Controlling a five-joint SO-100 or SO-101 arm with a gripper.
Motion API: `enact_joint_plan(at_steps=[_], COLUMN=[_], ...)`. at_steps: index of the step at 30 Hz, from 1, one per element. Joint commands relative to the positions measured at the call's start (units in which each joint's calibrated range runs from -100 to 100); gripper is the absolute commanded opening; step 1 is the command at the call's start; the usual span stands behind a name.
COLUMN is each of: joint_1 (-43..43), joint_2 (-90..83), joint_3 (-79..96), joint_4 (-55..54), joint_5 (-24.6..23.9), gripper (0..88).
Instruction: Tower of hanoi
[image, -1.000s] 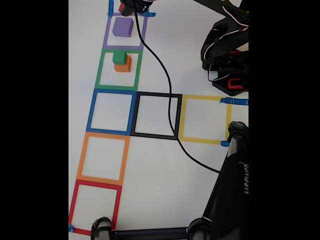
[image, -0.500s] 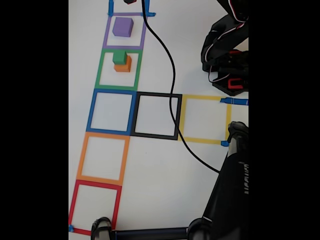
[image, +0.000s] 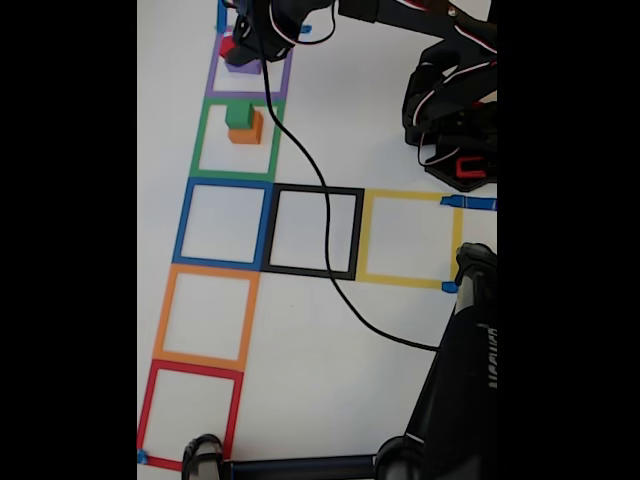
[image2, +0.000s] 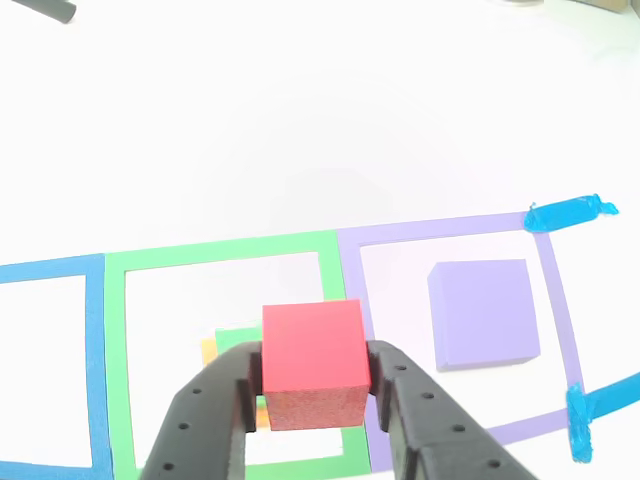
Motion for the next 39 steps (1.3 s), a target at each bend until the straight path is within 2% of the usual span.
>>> enact_joint_plan(at_steps=[1, 10, 16, 27, 39], joint_1=[-1.8, -4.1, -5.2, -4.8, -4.7], joint_2=[-1.6, 2.0, 6.3, 15.5, 17.0], joint_3=[9.8, 27.7, 32.2, 35.0, 37.8], joint_4=[-16.0, -44.4, -55.0, -67.4, -70.8], joint_5=[0.4, 0.4, 0.4, 0.4, 0.4], gripper=[2.9, 3.0, 3.1, 3.2, 3.4])
